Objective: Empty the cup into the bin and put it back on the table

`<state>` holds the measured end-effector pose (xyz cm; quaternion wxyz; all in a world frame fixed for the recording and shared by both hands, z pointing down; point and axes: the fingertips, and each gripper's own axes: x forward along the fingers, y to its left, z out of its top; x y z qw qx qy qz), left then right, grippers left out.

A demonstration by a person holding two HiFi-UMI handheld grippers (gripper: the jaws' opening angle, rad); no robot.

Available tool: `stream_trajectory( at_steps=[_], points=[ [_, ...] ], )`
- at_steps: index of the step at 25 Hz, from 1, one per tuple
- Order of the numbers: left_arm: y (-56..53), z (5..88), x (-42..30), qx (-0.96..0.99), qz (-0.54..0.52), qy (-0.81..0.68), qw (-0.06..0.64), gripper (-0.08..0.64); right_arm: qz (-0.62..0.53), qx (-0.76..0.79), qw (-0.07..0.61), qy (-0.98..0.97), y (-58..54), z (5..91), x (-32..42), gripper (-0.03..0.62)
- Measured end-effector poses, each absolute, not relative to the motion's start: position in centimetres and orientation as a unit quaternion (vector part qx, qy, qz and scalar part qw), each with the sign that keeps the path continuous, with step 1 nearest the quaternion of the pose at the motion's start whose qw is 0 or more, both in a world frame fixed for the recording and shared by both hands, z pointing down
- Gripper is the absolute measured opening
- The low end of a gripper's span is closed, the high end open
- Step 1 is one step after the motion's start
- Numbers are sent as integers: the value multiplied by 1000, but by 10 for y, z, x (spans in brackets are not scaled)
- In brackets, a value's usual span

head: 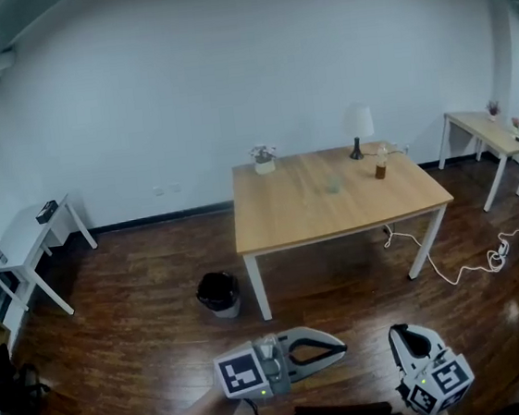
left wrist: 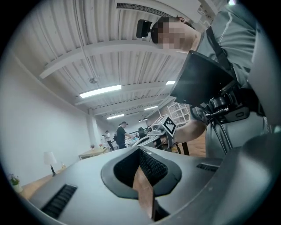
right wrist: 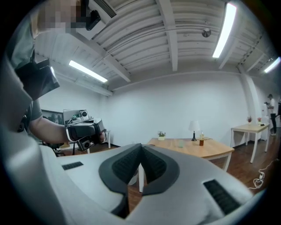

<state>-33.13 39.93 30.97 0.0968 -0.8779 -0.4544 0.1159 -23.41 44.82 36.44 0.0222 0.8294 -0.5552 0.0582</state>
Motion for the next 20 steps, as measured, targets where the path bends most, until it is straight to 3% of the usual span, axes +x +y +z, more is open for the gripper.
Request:
stream_trajectory(
  at_steps=[20],
  points=[
    [319, 309, -137, -894, 105, -431, 61, -8, 56, 825, 16, -562, 355, 349, -32, 1]
  ],
)
